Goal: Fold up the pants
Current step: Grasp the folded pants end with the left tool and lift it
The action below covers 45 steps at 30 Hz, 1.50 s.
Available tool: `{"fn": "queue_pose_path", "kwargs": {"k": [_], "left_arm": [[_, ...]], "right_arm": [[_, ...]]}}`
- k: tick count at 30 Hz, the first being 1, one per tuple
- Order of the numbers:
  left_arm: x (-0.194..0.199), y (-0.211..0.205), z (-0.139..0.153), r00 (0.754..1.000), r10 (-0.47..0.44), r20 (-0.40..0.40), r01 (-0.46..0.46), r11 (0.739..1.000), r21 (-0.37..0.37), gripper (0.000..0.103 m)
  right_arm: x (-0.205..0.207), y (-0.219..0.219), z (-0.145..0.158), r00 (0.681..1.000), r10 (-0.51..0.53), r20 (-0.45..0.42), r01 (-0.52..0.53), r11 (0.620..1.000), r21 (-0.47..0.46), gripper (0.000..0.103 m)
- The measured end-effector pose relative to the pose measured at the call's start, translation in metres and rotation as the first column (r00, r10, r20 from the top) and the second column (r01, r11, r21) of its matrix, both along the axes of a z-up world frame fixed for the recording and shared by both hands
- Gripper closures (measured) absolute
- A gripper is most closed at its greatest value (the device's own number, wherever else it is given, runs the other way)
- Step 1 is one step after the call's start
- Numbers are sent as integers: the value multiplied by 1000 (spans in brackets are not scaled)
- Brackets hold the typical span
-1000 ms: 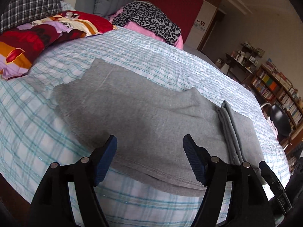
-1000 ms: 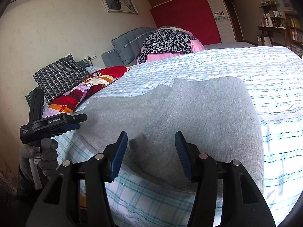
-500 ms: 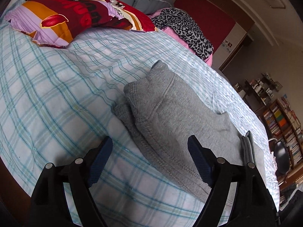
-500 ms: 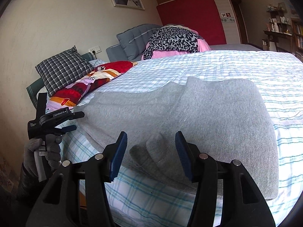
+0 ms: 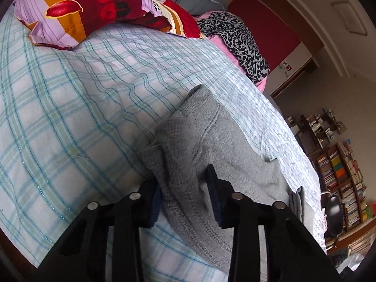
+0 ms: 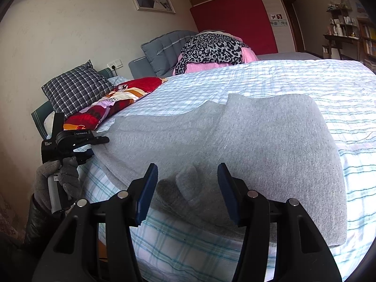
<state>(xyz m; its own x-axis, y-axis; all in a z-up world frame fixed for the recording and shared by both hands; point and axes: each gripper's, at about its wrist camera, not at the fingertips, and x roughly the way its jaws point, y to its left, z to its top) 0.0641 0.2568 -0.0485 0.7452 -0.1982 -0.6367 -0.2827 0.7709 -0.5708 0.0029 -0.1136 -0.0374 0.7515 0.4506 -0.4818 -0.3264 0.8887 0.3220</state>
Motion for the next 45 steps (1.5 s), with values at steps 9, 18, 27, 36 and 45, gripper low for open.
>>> {"fn": "queue_pose_path", "kwargs": {"k": [9, 18, 27, 36, 45], "left_arm": [[-2, 0, 12, 999, -34, 28, 35, 999, -32, 84], [5, -38, 61, 989, -100, 105, 92, 993, 78, 85], [11, -138, 124, 928, -305, 213, 248, 934, 259, 85], [11, -259, 143, 830, -520, 200, 408, 811, 419, 85], [-12, -379, 115, 678, -729, 95, 569, 603, 559, 85]], "right_arm": [[-1, -11, -2, 1000, -11, 5, 11, 1000, 24, 49], [-7, -30, 2, 999, -42, 30, 41, 997, 59, 49], [-15, -58, -1, 995, -90, 37, 85, 990, 111, 49], [-24, -98, -12, 989, -147, 24, 140, 974, 179, 49], [-43, -143, -19, 973, -232, 19, 221, 947, 234, 49]]}}
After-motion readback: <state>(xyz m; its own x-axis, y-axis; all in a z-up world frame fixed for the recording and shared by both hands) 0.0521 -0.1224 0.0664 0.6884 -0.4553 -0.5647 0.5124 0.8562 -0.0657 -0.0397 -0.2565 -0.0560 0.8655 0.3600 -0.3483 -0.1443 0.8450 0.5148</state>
